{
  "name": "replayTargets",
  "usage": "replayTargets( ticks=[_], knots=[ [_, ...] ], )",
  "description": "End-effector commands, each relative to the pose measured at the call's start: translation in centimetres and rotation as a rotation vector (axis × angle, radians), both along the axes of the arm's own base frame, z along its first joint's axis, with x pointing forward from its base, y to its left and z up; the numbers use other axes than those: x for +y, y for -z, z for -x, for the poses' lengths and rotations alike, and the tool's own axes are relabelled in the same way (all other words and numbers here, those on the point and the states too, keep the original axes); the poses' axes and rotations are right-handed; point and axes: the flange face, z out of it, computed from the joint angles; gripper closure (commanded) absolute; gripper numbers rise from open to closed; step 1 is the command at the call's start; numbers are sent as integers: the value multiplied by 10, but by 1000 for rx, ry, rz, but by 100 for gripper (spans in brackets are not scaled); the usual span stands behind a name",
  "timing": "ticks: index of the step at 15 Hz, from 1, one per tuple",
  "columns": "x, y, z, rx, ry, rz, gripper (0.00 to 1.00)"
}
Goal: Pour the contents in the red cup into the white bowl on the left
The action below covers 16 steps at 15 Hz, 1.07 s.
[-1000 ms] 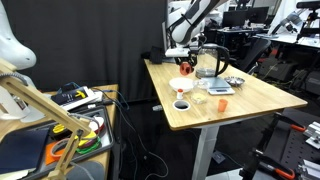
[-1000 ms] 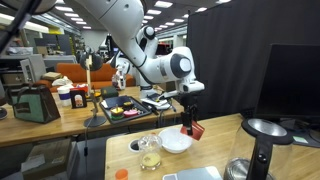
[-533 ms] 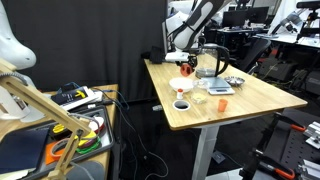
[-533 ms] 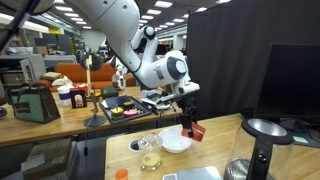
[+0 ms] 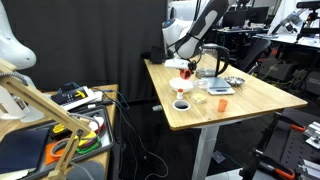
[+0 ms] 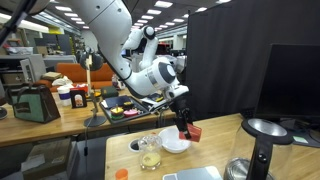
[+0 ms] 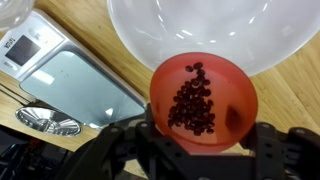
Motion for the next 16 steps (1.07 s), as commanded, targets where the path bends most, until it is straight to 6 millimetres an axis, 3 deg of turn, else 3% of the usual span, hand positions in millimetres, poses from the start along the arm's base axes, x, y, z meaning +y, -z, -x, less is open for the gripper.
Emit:
replayTargets(
  ticks=[1,16],
  knots=[
    [10,-8,12,-46,-42,48,53],
    [30,-2,29,-135,-90,187,53]
  ],
)
